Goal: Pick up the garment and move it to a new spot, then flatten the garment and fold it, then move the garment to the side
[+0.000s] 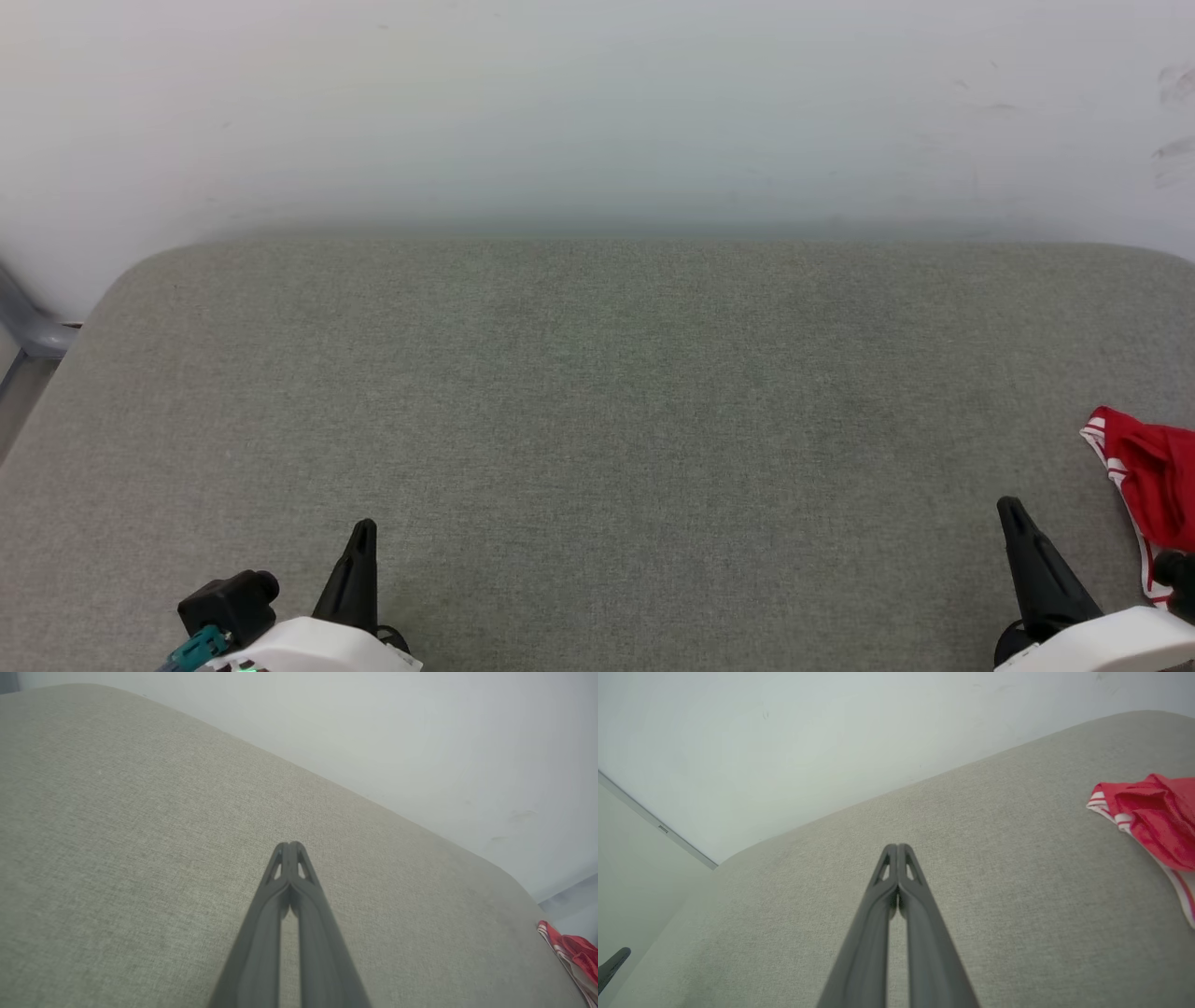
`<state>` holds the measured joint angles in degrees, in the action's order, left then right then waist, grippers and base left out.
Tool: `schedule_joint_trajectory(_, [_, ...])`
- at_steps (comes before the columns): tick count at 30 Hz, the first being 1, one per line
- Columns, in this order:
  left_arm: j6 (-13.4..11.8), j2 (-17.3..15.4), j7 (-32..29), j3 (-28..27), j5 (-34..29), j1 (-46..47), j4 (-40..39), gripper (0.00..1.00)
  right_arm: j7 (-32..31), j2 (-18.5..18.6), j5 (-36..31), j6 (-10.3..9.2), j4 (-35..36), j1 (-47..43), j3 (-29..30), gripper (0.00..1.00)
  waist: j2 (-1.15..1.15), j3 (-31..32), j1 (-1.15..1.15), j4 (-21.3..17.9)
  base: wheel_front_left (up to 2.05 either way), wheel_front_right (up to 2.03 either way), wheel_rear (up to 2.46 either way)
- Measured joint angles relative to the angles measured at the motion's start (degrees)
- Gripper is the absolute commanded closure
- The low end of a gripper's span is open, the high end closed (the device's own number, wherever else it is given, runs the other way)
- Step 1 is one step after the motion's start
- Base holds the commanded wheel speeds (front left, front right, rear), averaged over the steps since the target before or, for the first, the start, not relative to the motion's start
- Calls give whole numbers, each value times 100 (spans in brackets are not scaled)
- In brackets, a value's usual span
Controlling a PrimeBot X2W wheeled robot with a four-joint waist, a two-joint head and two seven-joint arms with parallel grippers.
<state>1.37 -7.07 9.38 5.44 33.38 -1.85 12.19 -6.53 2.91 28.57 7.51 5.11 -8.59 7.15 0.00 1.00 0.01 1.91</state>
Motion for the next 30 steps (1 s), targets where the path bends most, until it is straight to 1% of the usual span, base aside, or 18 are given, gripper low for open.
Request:
schedule_joint_trajectory(13, [115, 59, -277, -215, 1080, 123, 33, 100, 0, 0, 1168, -1, -350, 272, -10, 100, 0, -14, 0, -23, 0, 0, 0])
schedule_joint_trajectory(30, [221, 162, -613, -450, 2275, 288, 67, 100, 0, 0, 2457, -1, -742, 542, -23, 100, 0, -33, 0, -54, 0, 0, 0])
